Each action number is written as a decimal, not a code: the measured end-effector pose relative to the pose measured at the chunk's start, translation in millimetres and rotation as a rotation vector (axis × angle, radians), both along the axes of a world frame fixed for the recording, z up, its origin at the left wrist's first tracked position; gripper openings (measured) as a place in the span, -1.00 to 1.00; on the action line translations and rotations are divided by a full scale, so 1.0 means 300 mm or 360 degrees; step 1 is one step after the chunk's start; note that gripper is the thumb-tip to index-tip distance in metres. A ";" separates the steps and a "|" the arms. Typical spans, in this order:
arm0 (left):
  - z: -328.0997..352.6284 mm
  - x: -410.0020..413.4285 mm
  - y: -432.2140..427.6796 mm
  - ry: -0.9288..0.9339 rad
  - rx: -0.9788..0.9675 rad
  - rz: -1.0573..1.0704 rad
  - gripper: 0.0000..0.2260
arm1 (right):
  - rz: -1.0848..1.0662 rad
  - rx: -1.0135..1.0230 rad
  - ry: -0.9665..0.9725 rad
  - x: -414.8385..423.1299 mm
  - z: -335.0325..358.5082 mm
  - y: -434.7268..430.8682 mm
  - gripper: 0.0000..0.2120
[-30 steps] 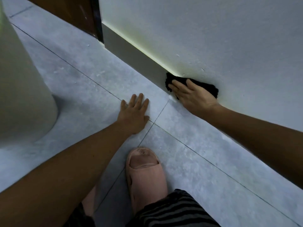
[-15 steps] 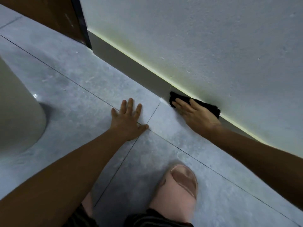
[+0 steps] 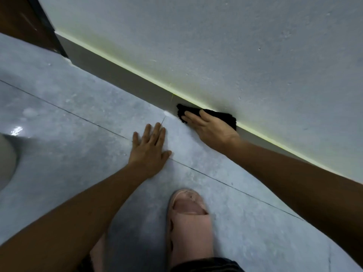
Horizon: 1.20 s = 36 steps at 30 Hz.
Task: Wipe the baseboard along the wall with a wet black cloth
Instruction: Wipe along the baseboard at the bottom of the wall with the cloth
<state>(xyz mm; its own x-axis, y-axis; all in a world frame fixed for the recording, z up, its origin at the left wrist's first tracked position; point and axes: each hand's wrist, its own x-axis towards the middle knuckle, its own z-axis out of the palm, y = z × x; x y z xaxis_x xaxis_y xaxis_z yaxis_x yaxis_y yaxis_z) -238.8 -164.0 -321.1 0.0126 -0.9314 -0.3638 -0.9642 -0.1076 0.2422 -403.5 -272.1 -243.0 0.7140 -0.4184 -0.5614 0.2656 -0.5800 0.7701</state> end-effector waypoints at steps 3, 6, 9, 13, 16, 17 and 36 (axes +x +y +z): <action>-0.006 -0.019 -0.003 -0.0012 -0.0006 0.0065 -0.30 | -0.0042 -0.0028 -0.0004 -0.097 0.015 0.009 -0.44; -0.020 -0.017 0.001 -0.0028 -0.0048 0.0077 -0.27 | -0.0066 -0.0028 -0.0133 -0.058 0.022 0.007 -0.44; -0.020 -0.021 0.002 -0.0036 -0.0054 0.0081 -0.27 | -0.0159 0.0059 -0.0279 0.093 0.010 0.006 -0.44; -0.021 -0.024 -0.001 -0.0061 -0.0040 0.0083 -0.26 | -0.0099 0.0074 -0.0310 0.187 -0.020 -0.004 -0.46; -0.016 -0.020 -0.002 -0.0080 -0.0032 0.0065 -0.26 | -0.0098 0.0037 -0.0200 0.097 -0.044 0.005 -0.45; -0.014 -0.021 -0.003 -0.0084 -0.0025 0.0071 -0.27 | -0.0105 0.0034 -0.0163 0.048 -0.047 0.011 -0.45; 0.006 -0.183 0.000 -0.0098 0.0099 -0.0113 -0.38 | -0.0281 0.0114 -0.0268 -0.172 0.001 0.038 -0.42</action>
<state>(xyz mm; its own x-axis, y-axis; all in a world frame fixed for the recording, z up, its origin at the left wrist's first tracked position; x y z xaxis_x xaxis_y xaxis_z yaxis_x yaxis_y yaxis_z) -293.6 -163.9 -319.2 -0.0284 -0.9062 -0.4218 -0.9828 -0.0516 0.1771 -455.2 -260.8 -242.7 0.7192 -0.5085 -0.4735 0.0267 -0.6607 0.7502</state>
